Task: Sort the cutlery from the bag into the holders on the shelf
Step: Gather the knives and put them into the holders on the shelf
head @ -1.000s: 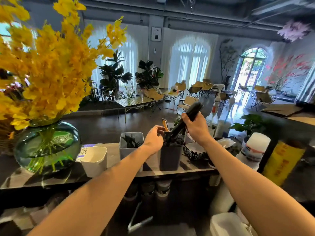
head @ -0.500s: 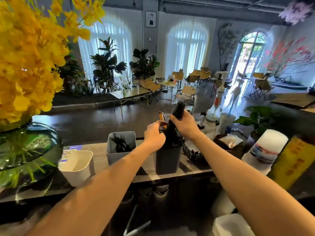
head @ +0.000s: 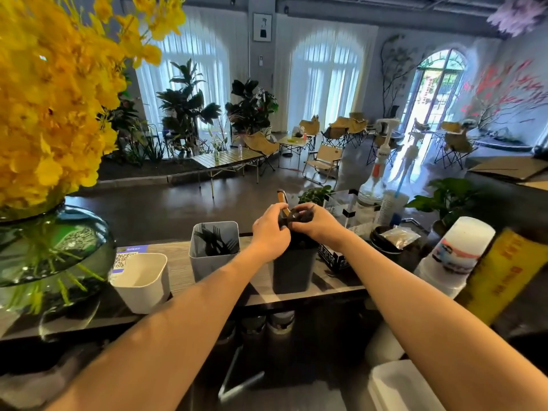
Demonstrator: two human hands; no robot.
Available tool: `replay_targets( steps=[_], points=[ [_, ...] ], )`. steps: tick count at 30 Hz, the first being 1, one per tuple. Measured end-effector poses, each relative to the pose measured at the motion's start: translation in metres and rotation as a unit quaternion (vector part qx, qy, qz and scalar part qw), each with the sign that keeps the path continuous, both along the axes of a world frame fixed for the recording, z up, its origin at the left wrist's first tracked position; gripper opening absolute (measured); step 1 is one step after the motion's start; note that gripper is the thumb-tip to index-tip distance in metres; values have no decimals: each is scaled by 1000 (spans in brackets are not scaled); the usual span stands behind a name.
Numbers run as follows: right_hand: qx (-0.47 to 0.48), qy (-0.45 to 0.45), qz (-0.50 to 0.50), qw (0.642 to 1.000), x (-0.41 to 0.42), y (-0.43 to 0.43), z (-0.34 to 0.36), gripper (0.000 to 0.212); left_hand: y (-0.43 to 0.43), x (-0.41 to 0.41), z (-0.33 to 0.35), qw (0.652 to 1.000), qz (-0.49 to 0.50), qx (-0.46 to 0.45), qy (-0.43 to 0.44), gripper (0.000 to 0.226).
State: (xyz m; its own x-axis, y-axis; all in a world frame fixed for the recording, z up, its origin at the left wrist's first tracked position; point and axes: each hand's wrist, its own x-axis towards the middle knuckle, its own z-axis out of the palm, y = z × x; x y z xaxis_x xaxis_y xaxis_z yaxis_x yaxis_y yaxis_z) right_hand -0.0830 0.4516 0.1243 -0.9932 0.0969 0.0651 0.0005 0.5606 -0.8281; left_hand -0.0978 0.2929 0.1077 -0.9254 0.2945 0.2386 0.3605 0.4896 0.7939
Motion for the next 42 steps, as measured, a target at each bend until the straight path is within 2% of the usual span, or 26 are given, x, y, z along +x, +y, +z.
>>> replay_targets(
  steps=[2, 6, 10, 13, 15, 21, 27, 32, 42],
  points=[
    [13, 12, -2, 1000, 7, -1, 3, 68, -3, 8, 2, 1000, -9, -16, 16, 62],
    [32, 64, -45, 996, 26, -6, 10, 74, -13, 26, 3, 1000, -17, -19, 12, 65],
    [44, 134, -80, 987, 57, -19, 24, 58, -29, 46, 0, 999, -18, 32, -29, 66],
    [20, 192, -110, 975, 90, -34, 22, 44, -38, 66, -7, 994, -5, 87, -65, 66],
    [-10, 200, -109, 974, 120, -52, 15, 40, -51, 89, -10, 992, -6, 101, -76, 64],
    [-68, 176, -66, 980, 178, -89, -32, 41, -78, 140, -44, 990, -34, 115, -75, 60],
    [-159, 117, -83, 977, 236, -133, -118, 38, -115, 212, -115, 977, -43, 150, -147, 52],
    [-188, 33, -85, 978, 285, -161, -196, 34, -156, 263, -181, 962, -37, 131, -236, 51],
    [-208, -111, -112, 965, 363, -200, -315, 33, -221, 328, -287, 933, 36, 136, -333, 50]
  ],
)
